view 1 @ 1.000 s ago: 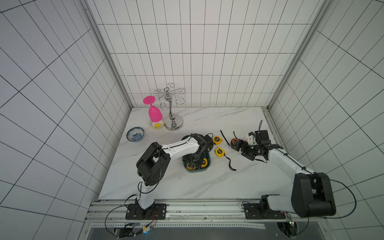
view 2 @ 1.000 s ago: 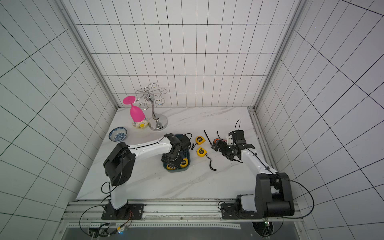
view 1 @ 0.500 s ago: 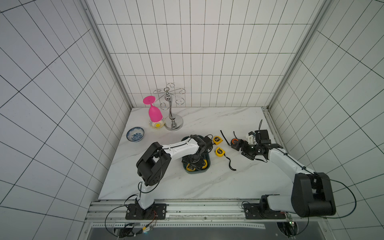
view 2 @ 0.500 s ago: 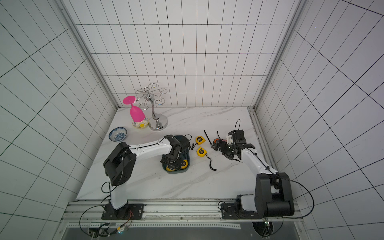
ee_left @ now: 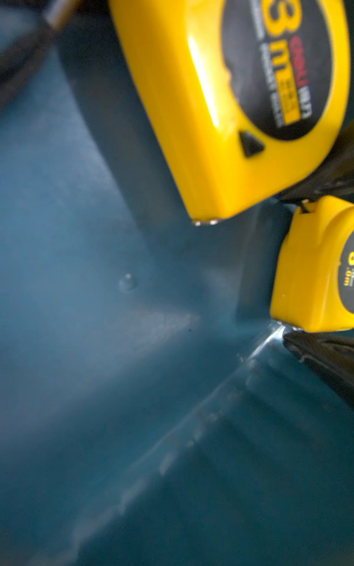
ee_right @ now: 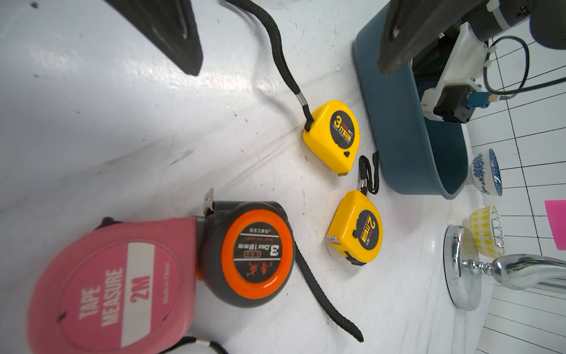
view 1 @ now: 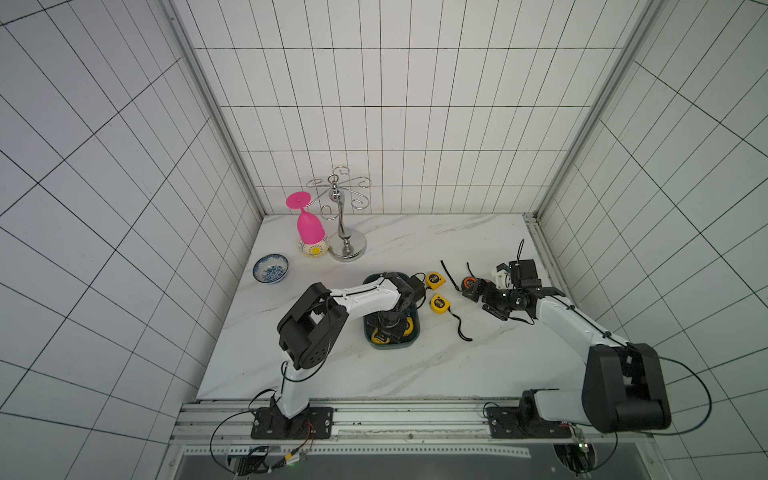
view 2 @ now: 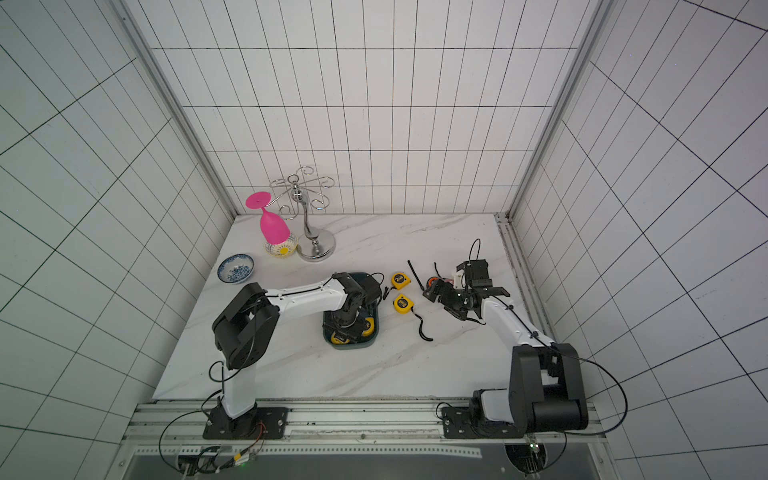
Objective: Take the tape measure out of the storage box
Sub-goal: Pick up the tape measure from the storage box.
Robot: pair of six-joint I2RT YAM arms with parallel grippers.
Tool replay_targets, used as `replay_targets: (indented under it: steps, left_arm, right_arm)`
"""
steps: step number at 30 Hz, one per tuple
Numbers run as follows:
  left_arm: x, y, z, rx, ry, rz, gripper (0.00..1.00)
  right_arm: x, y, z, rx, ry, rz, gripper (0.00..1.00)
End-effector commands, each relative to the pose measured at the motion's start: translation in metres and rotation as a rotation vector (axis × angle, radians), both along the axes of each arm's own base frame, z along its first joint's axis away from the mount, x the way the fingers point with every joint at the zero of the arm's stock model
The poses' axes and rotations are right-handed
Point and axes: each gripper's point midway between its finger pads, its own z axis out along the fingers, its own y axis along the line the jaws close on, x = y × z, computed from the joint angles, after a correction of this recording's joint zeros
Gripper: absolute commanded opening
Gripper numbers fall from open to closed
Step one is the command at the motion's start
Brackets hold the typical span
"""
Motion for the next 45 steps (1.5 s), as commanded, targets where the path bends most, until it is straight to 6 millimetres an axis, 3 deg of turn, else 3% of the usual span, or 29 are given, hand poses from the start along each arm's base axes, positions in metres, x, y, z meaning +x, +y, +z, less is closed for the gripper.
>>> replay_targets:
  steps: [1,16,29,38,45]
  left_arm:
    - [0.011,0.002,-0.006,0.022,-0.046,0.022,0.68]
    - [0.039,0.008,0.005,0.005,-0.129,0.107,0.51]
    - [0.066,0.008,0.025,-0.025,-0.208,0.175,0.27]
    - [0.07,0.004,0.06,-0.068,-0.242,0.186,0.0]
    - [0.07,0.009,0.093,-0.08,-0.268,0.212,0.0]
  right_arm:
    - [0.008,0.0,0.01,0.014,-0.022,-0.004,0.93]
    - [0.008,-0.002,0.008,0.028,-0.017,-0.02,0.93]
    - [0.009,0.0,0.009,0.041,-0.02,-0.026,0.93]
    - [0.009,0.0,0.01,0.047,-0.024,-0.027,0.93]
    - [0.01,0.002,0.013,0.057,-0.034,-0.025,0.93]
